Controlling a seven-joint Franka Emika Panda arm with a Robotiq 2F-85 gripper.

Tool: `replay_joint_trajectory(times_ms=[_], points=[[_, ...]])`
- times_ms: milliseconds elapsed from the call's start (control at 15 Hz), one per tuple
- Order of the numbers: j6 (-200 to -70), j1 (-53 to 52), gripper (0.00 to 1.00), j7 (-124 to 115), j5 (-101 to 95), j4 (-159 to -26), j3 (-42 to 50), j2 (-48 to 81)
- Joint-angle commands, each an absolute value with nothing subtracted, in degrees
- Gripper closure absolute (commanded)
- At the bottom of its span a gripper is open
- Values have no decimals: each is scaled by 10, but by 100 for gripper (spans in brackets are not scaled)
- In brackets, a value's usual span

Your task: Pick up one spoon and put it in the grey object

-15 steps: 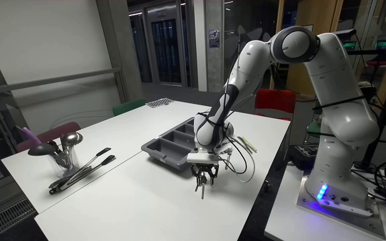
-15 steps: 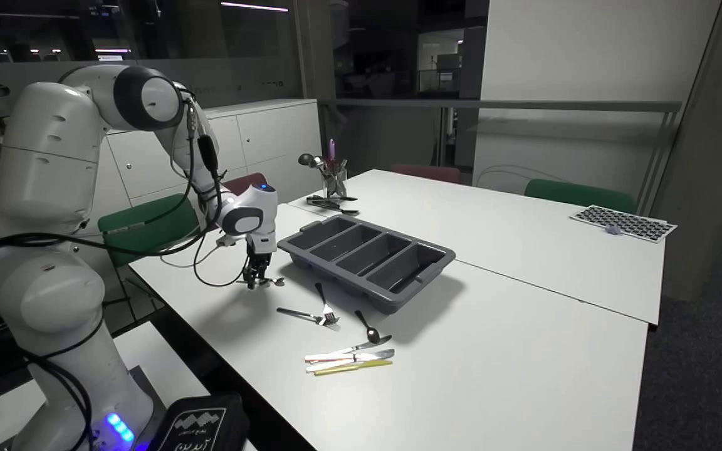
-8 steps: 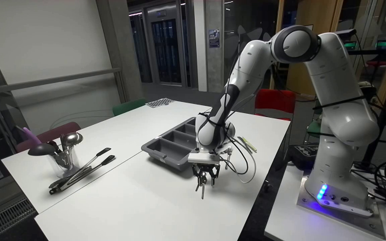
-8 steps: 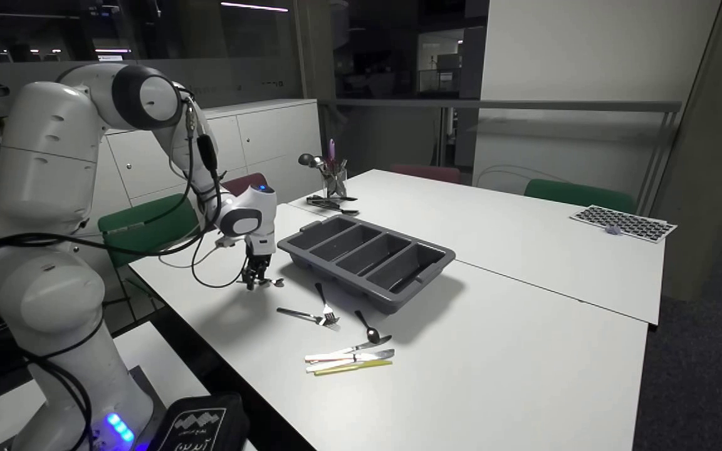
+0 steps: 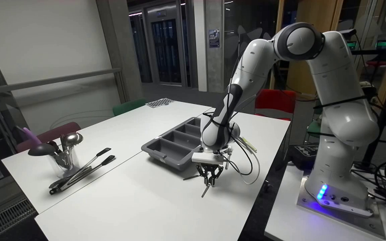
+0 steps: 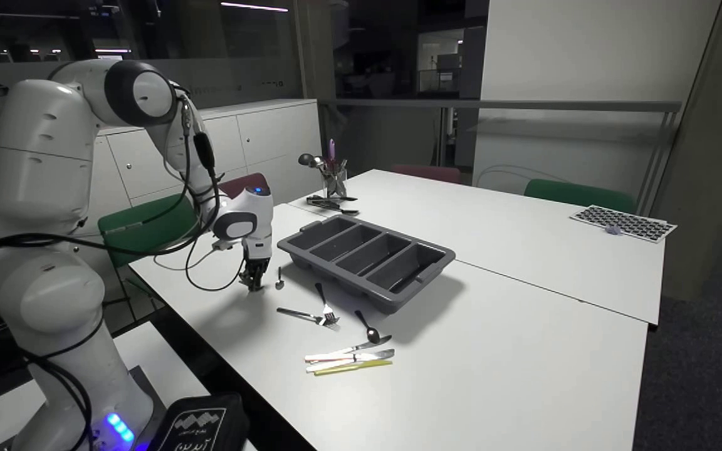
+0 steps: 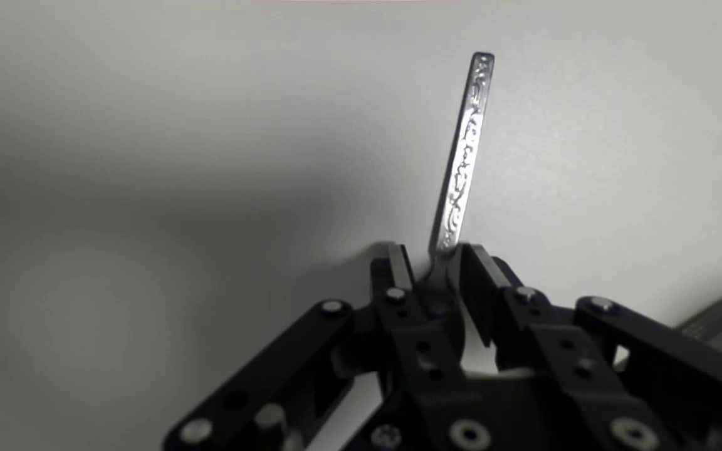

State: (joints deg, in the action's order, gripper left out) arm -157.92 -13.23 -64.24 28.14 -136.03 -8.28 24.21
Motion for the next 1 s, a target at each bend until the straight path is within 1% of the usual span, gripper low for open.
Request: replay_joint_trajectory(times_ms=[0, 133, 200, 333, 400, 533, 600, 933], points=[[-1595, -113, 65, -622, 300, -1397, -98, 213], [-1595, -113, 69, -622, 300, -1402, -98, 209], [-1594, -112, 76, -623, 300, -1404, -97, 207], [-1596, -112, 94, -623, 300, -1409, -97, 204], [-1596, -112, 99, -624, 299, -1411, -96, 203], [-1597, -111, 100, -625, 299, -1414, -96, 200], [-1598, -112, 98, -626, 298, -1415, -96, 199], [-1610, -116, 98, -632, 299, -1433, -95, 186]])
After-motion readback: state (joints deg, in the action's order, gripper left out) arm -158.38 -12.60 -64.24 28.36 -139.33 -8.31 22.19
